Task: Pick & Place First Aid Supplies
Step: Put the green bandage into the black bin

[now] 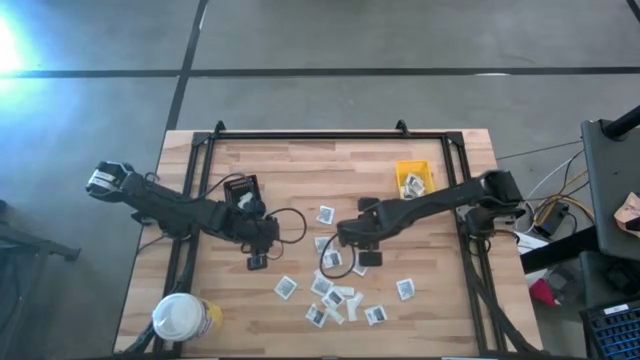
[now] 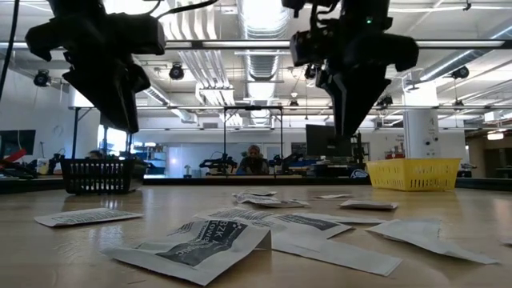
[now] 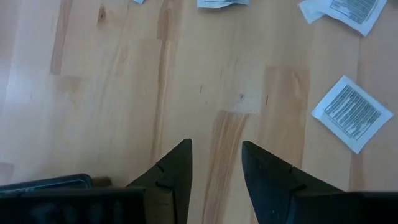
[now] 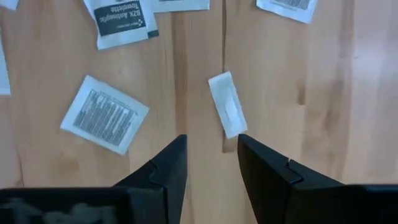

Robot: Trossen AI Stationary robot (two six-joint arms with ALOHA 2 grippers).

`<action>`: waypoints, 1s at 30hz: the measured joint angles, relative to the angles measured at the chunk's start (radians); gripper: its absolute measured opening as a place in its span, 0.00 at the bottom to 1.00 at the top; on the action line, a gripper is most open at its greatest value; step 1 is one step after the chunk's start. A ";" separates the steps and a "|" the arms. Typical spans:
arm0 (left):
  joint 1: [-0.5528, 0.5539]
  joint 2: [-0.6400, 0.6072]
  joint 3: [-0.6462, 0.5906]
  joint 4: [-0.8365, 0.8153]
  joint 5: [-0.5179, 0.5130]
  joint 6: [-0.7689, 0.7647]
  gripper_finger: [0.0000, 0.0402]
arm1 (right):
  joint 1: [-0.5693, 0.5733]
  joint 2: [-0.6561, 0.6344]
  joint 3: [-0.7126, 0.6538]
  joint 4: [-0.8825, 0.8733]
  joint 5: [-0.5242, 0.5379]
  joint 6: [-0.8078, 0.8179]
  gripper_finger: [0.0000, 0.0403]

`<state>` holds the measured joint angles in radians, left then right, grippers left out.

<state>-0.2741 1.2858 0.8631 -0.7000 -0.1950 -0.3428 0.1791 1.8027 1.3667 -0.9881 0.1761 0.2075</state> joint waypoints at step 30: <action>-0.068 0.000 0.000 -0.042 0.000 0.007 0.33 | -0.009 0.231 0.018 0.153 0.067 0.004 0.29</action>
<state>-0.3424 1.2858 0.8631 -0.7418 -0.1955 -0.3360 0.1700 2.0340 1.3846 -0.8352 0.2429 0.2120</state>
